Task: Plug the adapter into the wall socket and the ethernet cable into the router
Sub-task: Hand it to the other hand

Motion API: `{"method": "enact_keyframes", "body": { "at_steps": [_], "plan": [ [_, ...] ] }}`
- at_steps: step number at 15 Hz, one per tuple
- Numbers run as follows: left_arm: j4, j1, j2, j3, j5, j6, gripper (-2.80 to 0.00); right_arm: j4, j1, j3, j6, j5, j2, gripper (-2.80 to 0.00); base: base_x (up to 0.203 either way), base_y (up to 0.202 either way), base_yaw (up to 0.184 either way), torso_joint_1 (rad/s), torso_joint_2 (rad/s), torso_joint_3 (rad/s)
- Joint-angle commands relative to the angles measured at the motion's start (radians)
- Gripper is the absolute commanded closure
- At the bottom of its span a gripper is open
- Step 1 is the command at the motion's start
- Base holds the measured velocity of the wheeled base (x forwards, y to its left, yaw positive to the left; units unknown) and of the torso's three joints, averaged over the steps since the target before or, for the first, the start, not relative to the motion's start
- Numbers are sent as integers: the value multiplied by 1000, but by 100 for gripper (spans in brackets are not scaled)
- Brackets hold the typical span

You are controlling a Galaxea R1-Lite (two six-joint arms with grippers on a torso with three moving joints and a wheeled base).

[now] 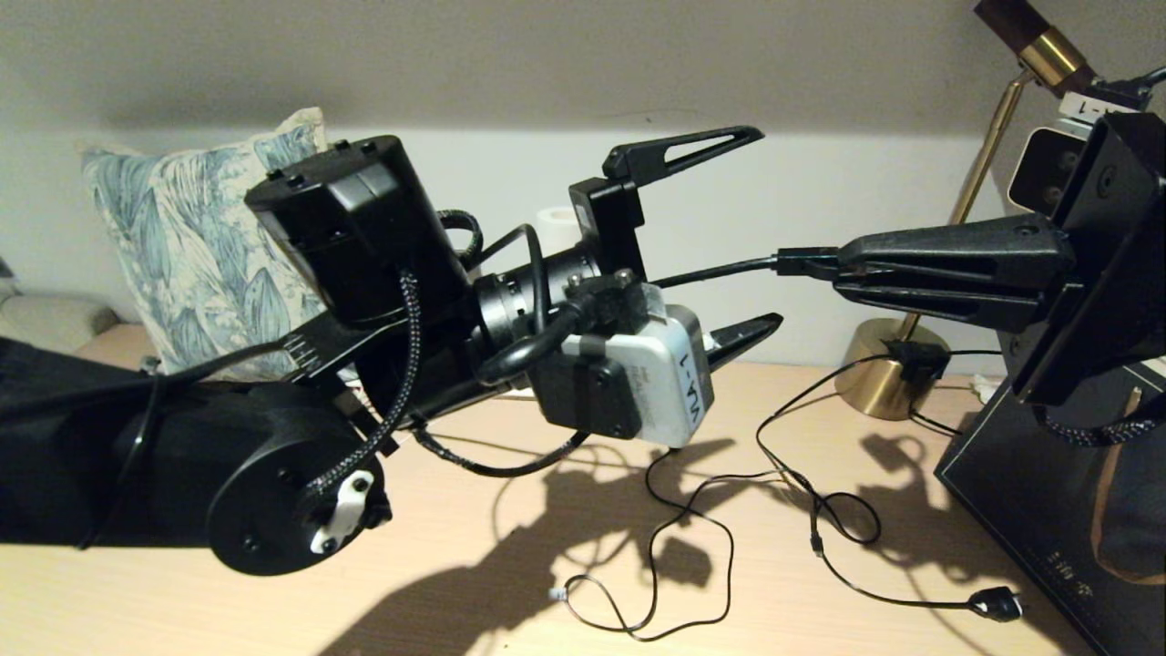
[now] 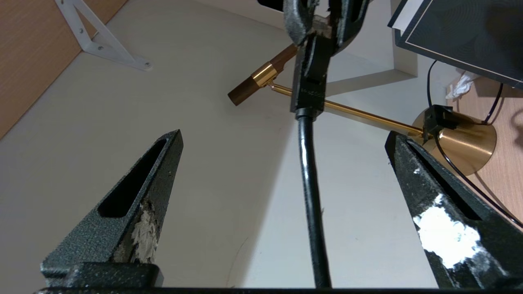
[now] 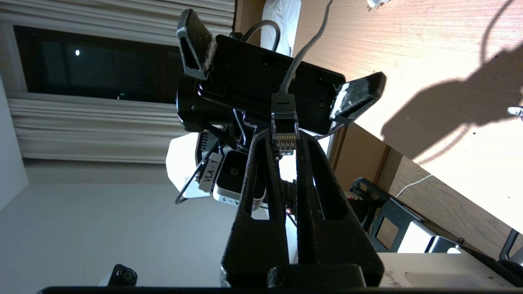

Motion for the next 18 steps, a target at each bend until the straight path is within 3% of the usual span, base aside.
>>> {"method": "enact_keyframes", "body": {
  "at_steps": [1, 3, 6, 7, 18],
  "plan": [
    [-6, 0, 3, 1, -4, 7, -280, -1, -1, 0, 6, 4, 1, 0, 0, 0, 0, 0, 0, 0],
    [-6, -9, 2, 3, -16, 7, -280, 0, -1, 0, 6, 5, -1, 0, 0, 0, 0, 0, 0, 0],
    [-22, -11, 12, 2, -127, 7, -280, 0, -2, 0, 8, 8, -1, 0, 0, 0, 0, 0, 0, 0],
    [-33, -11, 18, 3, -137, 7, -280, 0, -2, 1, 8, 8, -1, 0, 0, 0, 0, 0, 0, 0],
    [-78, -8, 31, -2, -138, -4, -280, 0, -10, 6, 8, 8, 2, 0, 0, 0, 0, 0, 0, 0]
  ]
}}
